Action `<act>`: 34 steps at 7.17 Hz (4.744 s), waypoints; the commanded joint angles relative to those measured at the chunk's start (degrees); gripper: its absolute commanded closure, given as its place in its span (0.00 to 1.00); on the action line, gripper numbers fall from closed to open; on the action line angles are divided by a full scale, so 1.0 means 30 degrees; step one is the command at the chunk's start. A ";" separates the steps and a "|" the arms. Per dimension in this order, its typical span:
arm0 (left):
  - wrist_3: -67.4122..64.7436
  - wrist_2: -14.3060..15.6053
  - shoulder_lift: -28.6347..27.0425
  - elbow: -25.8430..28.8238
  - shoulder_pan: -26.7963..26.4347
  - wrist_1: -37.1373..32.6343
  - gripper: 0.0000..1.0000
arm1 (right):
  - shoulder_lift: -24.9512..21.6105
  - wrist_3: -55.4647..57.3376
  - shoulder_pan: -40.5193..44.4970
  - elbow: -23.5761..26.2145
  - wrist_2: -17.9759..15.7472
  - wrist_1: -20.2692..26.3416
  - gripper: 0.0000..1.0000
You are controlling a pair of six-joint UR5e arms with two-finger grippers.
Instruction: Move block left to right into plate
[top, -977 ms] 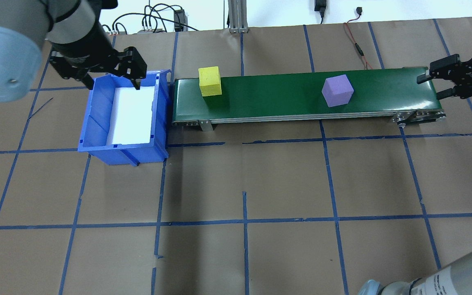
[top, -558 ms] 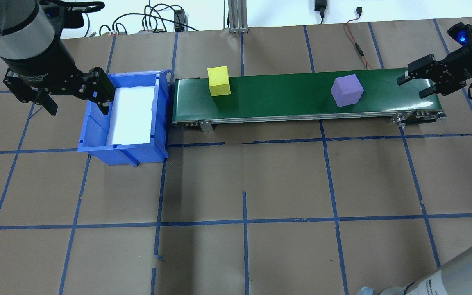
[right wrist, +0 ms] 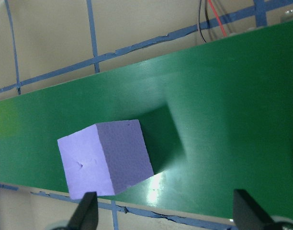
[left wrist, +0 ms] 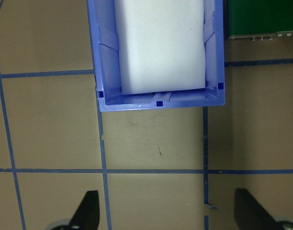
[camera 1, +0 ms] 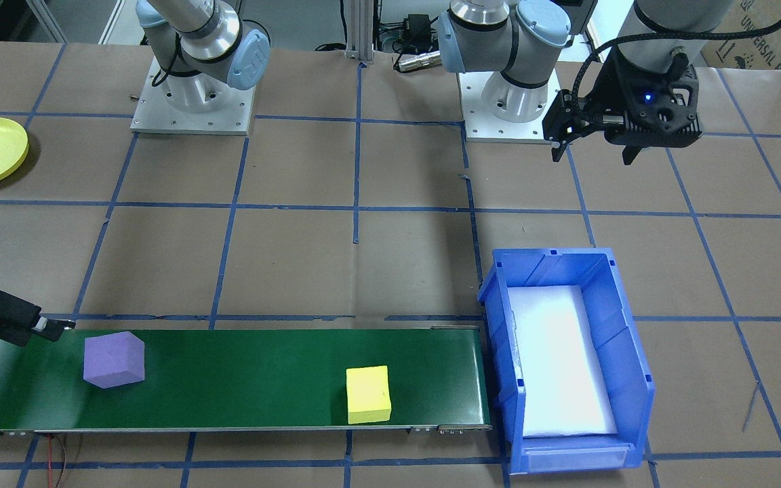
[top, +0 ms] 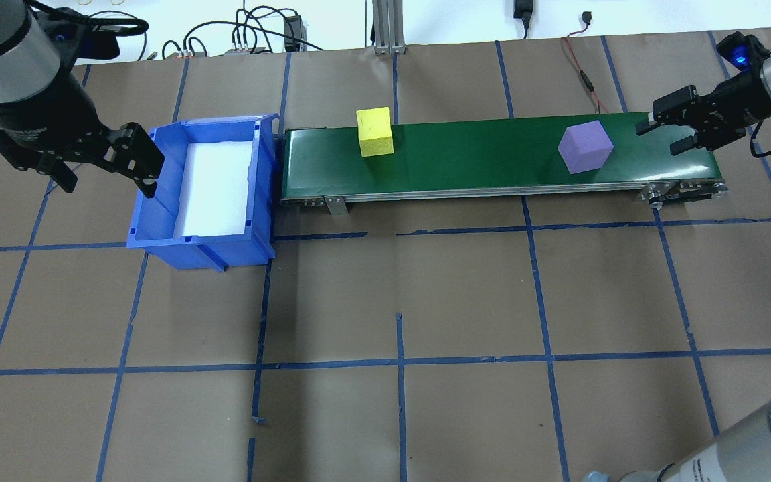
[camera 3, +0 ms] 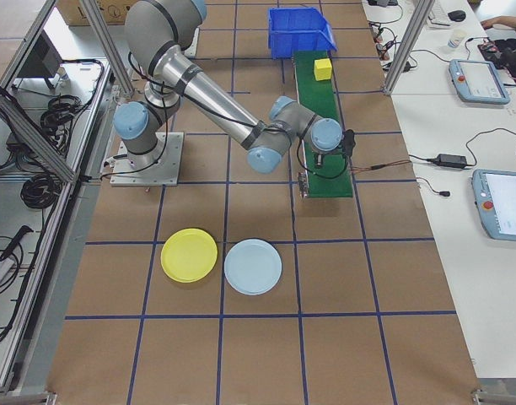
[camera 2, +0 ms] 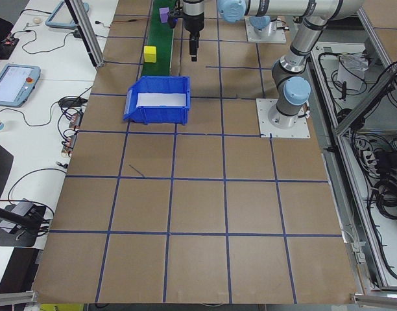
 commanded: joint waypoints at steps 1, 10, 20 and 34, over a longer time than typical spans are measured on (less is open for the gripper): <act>0.1044 -0.0792 0.0269 -0.0358 0.0117 0.1034 0.00 | 0.0098 -0.0103 0.0005 -0.0044 0.0257 -0.1090 0.00; 0.1257 -0.0997 0.0124 -0.0480 0.0207 0.1474 0.00 | 0.0829 -0.1979 0.0034 0.0279 -0.0062 -0.2476 0.00; 0.1257 -0.0997 0.0124 -0.0480 0.0236 0.1415 0.00 | -0.0565 -0.2182 -0.2058 0.0483 -0.7374 -0.4765 0.71; 0.1257 -0.1026 0.0095 -0.0539 0.0324 0.1591 0.00 | -0.1805 -0.4484 -0.7242 0.1425 -0.5205 -0.1513 0.00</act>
